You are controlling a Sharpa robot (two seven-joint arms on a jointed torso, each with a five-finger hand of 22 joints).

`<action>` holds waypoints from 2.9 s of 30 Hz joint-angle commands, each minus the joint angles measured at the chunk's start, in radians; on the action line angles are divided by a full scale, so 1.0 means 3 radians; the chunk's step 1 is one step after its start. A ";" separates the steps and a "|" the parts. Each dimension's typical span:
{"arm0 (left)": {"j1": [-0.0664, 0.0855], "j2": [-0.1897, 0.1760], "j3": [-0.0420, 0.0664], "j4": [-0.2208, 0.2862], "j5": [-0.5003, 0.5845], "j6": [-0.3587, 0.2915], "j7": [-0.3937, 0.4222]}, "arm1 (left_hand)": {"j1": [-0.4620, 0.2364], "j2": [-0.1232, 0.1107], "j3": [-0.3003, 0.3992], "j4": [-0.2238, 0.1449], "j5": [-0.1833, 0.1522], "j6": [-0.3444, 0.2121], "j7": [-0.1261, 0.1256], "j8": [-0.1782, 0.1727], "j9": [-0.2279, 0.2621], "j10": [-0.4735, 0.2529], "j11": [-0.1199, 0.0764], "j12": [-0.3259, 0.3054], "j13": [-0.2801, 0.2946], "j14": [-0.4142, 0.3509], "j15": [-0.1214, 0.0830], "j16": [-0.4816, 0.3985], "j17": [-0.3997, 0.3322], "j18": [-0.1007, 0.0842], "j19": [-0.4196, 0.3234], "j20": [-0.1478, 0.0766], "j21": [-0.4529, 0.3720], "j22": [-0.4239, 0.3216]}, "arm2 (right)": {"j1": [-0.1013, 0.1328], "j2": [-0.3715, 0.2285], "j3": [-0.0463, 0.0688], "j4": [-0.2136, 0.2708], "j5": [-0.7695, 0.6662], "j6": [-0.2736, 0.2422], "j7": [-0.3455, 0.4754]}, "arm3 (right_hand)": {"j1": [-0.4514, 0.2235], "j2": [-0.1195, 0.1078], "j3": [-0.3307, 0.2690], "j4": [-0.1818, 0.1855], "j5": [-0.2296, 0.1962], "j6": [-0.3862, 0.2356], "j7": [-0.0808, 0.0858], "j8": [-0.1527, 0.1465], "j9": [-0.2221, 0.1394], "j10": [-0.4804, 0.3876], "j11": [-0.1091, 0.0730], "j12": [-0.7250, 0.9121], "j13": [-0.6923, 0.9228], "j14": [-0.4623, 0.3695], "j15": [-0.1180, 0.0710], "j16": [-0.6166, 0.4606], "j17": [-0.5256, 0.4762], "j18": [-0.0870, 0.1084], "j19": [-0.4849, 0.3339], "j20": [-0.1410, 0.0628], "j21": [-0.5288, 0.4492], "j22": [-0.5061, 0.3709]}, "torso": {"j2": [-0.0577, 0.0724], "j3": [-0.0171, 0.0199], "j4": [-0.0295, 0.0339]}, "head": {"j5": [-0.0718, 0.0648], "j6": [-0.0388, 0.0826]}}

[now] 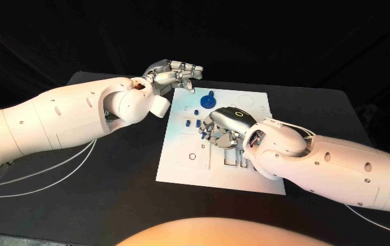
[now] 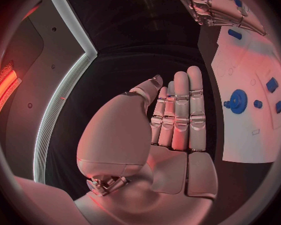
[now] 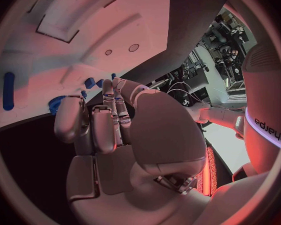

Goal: Assemble the parts on the task board

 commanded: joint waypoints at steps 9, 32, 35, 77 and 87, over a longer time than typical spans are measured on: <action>0.0003 0.0018 0.0002 0.0023 -0.0011 0.0041 0.0026 | 0.0008 -0.0005 0.0005 -0.0013 0.0003 -0.0014 0.0001 -0.0012 -0.0004 -0.0025 -0.0008 0.0018 -0.0005 -0.0004 0.0026 -0.0014 -0.0006 0.0016 0.0014 0.0005 -0.0012 -0.0005 | -0.0156 0.0120 -0.0013 -0.0128 -0.0067 0.0030 0.0063 | -0.0049 -0.0011 -0.0010 -0.0014 0.0019 0.0009 0.0001 0.0009 0.0002 0.0017 -0.0017 -0.0023 -0.0004 0.0149 -0.0012 0.0009 -0.0007 -0.0059 0.0017 -0.0003 0.0016 0.0196 | 0.0006 0.0004 -0.0002 | 0.0073 -0.0057; 0.0003 0.0012 0.0002 0.0015 -0.0011 0.0054 0.0021 | -0.0004 -0.0004 -0.0001 -0.0007 0.0000 -0.0014 0.0002 -0.0011 -0.0003 -0.0026 -0.0007 0.0023 -0.0004 -0.0005 0.0029 -0.0014 -0.0009 0.0015 0.0014 0.0007 -0.0017 -0.0008 | -0.0181 0.0070 -0.0015 -0.0166 -0.0160 0.0013 -0.0007 | -0.0065 -0.0013 -0.0021 -0.0014 0.0025 0.0013 -0.0001 0.0010 0.0004 0.0024 -0.0018 -0.0027 -0.0003 0.0150 -0.0012 0.0013 -0.0003 -0.0062 0.0025 -0.0002 0.0030 0.0207 | 0.0004 0.0004 -0.0005 | 0.0077 -0.0073; 0.0003 0.0012 0.0002 0.0014 -0.0011 0.0056 0.0022 | -0.0004 -0.0004 -0.0001 -0.0007 0.0000 -0.0014 0.0002 -0.0011 -0.0003 -0.0026 -0.0007 0.0023 -0.0004 -0.0005 0.0029 -0.0014 -0.0009 0.0015 0.0014 0.0007 -0.0017 -0.0008 | -0.0181 0.0075 -0.0015 -0.0174 -0.0161 0.0032 -0.0009 | -0.0065 -0.0013 -0.0021 -0.0014 0.0025 0.0013 -0.0001 0.0010 0.0004 0.0024 -0.0018 -0.0027 -0.0003 0.0150 -0.0012 0.0013 -0.0003 -0.0062 0.0025 -0.0002 0.0030 0.0207 | 0.0003 0.0003 -0.0003 | 0.0073 -0.0074; 0.0003 0.0004 0.0002 0.0019 -0.0011 0.0080 -0.0008 | -0.0006 -0.0002 -0.0005 -0.0006 -0.0002 -0.0015 0.0000 -0.0009 -0.0002 -0.0028 -0.0008 0.0028 -0.0004 -0.0005 0.0029 -0.0014 -0.0013 0.0016 0.0015 0.0009 -0.0022 -0.0012 | -0.0181 0.0165 -0.0030 -0.0265 -0.0239 0.0220 -0.0085 | -0.0293 -0.0161 -0.0195 0.0037 0.0047 -0.0255 0.0072 -0.0172 -0.0068 -0.0299 0.0090 -0.0265 -0.0094 0.0135 0.0077 -0.0006 -0.0044 -0.0032 -0.0069 0.0068 -0.0152 0.0135 | 0.0001 0.0003 -0.0004 | 0.0059 -0.0105; 0.0003 0.0001 0.0002 0.0013 -0.0011 0.0089 -0.0017 | -0.0006 -0.0002 -0.0005 -0.0006 -0.0002 -0.0015 0.0000 -0.0009 -0.0002 -0.0028 -0.0008 0.0028 -0.0004 -0.0005 0.0029 -0.0014 -0.0013 0.0016 0.0015 0.0009 -0.0022 -0.0012 | -0.0152 -0.0027 -0.0024 -0.0098 -0.0235 0.0027 -0.0106 | -0.0307 -0.0198 -0.0251 0.0029 0.0038 -0.0346 0.0057 -0.0212 -0.0096 -0.0407 0.0101 -0.0287 -0.0118 0.0130 0.0090 -0.0004 -0.0049 -0.0014 -0.0110 0.0090 -0.0235 0.0100 | -0.0001 0.0005 -0.0004 | 0.0041 -0.0080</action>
